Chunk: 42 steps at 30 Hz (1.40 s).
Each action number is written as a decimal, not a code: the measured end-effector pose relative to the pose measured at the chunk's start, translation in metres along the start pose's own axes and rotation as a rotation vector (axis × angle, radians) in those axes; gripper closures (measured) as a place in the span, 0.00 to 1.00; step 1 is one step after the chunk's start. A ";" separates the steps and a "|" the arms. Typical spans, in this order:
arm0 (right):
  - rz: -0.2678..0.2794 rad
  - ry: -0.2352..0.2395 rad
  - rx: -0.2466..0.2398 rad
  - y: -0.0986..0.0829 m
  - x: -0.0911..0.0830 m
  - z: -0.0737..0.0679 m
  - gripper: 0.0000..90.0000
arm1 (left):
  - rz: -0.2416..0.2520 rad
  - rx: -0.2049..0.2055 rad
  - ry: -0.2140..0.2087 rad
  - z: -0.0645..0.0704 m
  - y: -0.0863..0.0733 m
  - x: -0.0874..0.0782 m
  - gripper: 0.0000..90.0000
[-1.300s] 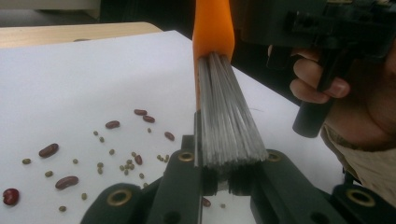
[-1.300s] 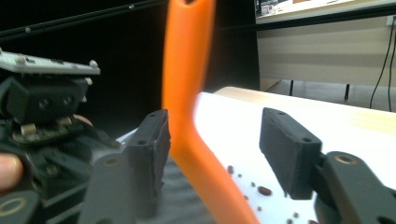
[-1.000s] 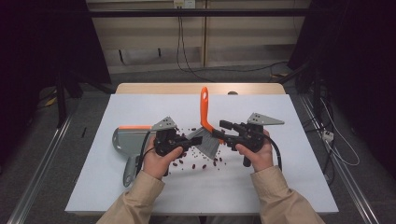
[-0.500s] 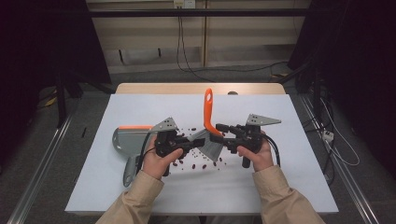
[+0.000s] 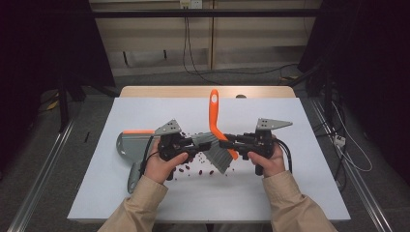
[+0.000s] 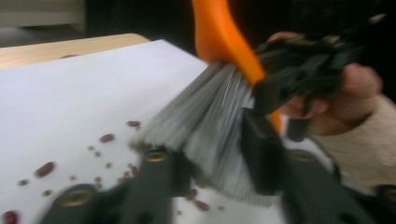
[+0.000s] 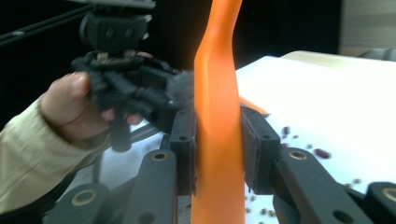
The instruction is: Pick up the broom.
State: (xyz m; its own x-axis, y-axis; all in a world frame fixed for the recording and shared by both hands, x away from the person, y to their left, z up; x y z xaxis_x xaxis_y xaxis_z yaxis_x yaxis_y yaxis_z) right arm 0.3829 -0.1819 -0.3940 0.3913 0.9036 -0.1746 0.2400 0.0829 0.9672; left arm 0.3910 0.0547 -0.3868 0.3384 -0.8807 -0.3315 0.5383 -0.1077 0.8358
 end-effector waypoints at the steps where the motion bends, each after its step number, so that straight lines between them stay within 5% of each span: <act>1: -0.005 -0.026 -0.002 0.002 -0.002 0.001 0.78 | 0.002 0.006 0.009 0.000 0.000 -0.001 0.54; 4: -0.031 -0.109 0.007 0.003 -0.009 0.008 0.78 | 0.011 0.017 0.053 -0.002 0.001 -0.003 0.33; 9: -0.127 -0.322 -0.033 0.002 -0.022 0.019 0.78 | 0.015 0.062 0.116 -0.006 0.003 -0.010 0.21; 15: -0.210 -0.526 -0.054 0.000 -0.036 0.034 0.78 | -0.003 0.088 0.147 -0.010 0.002 -0.021 0.18; 18: -0.241 -0.581 -0.064 -0.003 -0.038 0.041 0.79 | -0.006 0.090 0.160 -0.015 0.001 -0.026 0.17; 24: -0.312 -0.658 -0.094 -0.010 -0.034 0.052 0.79 | 0.003 0.078 0.179 -0.023 0.001 -0.035 0.16; 31: -0.372 -0.692 -0.109 -0.016 -0.029 0.067 0.79 | -0.007 0.078 0.201 -0.033 -0.003 -0.045 0.14; 42: -0.391 -0.718 -0.076 -0.023 -0.022 0.081 0.79 | -0.012 0.063 0.248 -0.052 -0.013 -0.065 0.13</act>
State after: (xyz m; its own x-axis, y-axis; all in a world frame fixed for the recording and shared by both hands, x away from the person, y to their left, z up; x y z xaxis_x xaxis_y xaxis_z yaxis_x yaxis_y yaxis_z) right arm 0.4404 -0.2376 -0.4269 0.7712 0.3164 -0.5524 0.4265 0.3875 0.8173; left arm 0.4020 0.1377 -0.3984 0.5155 -0.7401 -0.4319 0.4965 -0.1528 0.8545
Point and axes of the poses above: each handheld gripper's, and its own axes: x roughly forward along the jaws, y roughly out of its top, z roughly to its right, the point moved 3 cm from there along x, roughly forward along the jaws, and after that the axes turned 10 degrees about -x, right-handed, at the moved point
